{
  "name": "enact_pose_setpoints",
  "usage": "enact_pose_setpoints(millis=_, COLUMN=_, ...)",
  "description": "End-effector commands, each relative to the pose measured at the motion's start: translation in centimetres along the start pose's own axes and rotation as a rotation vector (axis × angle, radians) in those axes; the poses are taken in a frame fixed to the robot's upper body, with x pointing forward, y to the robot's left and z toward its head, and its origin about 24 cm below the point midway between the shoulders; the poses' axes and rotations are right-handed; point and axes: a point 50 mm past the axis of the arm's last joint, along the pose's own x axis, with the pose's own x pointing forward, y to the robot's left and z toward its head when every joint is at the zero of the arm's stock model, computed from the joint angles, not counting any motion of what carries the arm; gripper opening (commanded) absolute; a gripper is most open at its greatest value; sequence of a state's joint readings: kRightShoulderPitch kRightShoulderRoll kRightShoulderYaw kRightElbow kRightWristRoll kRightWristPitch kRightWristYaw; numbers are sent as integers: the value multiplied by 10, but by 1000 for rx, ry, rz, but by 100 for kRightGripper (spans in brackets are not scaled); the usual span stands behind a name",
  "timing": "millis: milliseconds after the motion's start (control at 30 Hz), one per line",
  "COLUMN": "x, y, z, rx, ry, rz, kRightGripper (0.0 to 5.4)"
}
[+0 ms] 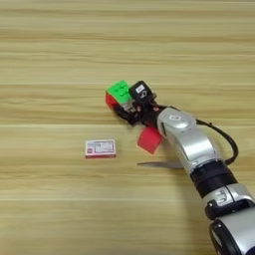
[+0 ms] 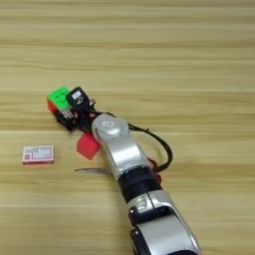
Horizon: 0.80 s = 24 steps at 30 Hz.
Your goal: Move the objects on the table
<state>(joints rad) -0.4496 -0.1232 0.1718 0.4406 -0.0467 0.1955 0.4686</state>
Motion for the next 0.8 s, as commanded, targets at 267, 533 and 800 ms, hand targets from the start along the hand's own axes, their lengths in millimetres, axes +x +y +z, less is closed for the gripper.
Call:
enact_pose_setpoints(millis=267, x=5, y=-9, z=29, rx=-72, ry=-80, rz=-23, kRightGripper=386)
enact_pose_setpoints(millis=533, x=2, y=-10, z=39, rx=-101, ry=-125, rz=-40, kRightGripper=468)
enact_pose_setpoints(millis=800, x=-20, y=0, z=86, rx=-260, ry=-434, rz=-46, kRightGripper=537)
